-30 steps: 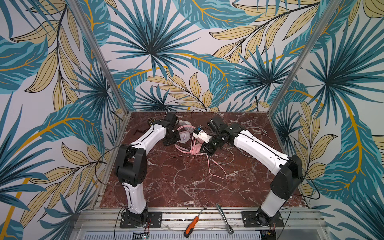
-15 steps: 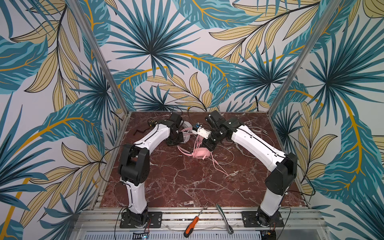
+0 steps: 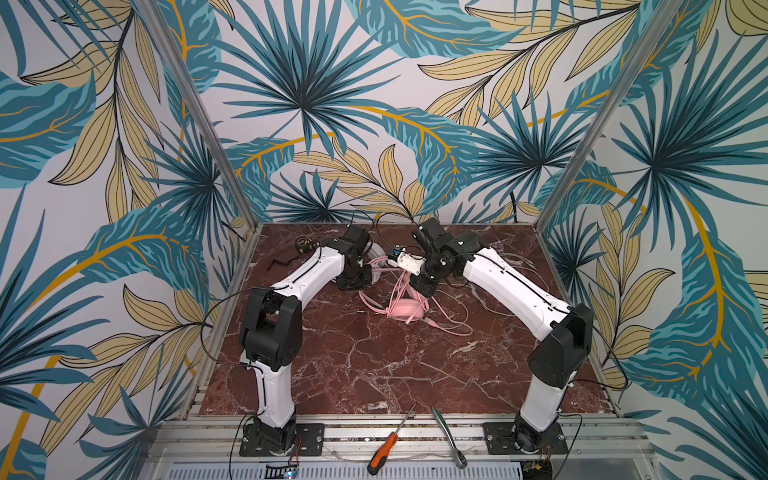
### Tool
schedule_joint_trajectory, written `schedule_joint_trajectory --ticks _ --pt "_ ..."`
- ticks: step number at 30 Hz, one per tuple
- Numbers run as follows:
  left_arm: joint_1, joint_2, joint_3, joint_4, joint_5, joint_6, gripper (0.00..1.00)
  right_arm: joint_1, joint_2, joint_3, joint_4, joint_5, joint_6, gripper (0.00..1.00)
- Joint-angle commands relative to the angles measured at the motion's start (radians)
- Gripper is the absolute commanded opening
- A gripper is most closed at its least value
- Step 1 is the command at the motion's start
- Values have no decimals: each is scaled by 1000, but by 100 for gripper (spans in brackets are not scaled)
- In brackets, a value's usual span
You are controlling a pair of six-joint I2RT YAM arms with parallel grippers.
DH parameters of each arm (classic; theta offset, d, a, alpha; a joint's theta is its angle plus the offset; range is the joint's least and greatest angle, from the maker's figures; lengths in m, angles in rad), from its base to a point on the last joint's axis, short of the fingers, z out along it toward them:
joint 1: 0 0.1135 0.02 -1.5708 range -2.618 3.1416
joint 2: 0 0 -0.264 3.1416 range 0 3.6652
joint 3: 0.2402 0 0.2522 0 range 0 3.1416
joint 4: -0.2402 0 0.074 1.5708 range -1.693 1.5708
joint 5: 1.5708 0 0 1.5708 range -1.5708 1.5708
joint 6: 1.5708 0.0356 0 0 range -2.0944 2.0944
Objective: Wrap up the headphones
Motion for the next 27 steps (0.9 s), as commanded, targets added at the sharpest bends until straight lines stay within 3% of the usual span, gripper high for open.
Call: schedule_joint_trajectory --ticks 1,15,27 --pt "-3 -15 38 -39 30 66 0 -8 5 31 58 55 -26 0" --pt "-15 -45 59 -89 49 126 0 -10 2 49 92 131 -95 0" --pt "-15 -56 69 -123 56 167 0 -38 32 57 133 148 -30 6"
